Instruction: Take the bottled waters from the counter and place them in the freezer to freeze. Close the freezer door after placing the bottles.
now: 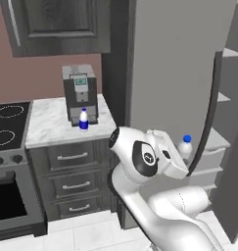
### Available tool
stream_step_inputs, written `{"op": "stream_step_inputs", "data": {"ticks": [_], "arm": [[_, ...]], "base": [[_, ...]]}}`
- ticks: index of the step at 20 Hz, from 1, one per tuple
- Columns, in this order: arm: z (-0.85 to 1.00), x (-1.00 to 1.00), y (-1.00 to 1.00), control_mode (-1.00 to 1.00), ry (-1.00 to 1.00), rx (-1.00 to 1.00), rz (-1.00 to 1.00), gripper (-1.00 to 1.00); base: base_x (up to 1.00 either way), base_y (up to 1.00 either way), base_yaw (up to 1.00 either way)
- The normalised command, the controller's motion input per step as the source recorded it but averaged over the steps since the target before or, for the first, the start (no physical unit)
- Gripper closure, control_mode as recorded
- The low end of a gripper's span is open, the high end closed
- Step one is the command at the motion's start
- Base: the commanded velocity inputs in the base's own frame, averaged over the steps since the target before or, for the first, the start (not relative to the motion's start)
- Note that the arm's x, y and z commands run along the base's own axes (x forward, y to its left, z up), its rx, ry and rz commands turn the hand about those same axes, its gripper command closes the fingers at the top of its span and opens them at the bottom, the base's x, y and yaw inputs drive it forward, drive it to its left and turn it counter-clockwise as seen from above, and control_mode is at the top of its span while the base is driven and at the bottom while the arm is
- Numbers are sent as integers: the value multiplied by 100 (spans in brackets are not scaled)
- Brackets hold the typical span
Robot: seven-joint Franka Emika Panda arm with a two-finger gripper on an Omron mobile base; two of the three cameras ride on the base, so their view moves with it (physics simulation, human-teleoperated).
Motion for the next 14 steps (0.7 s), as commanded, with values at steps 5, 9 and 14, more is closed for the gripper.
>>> {"op": "stream_step_inputs", "data": {"ticks": [5, 9, 14], "arm": [[0, 0, 0, 100, 0, 0, 0, 100], [0, 0, 0, 100, 0, 0, 0, 100], [0, 0, 0, 100, 0, 0, 0, 100]], "base": [[1, -99, 0], [0, -98, 1], [3, -82, 0]]}}
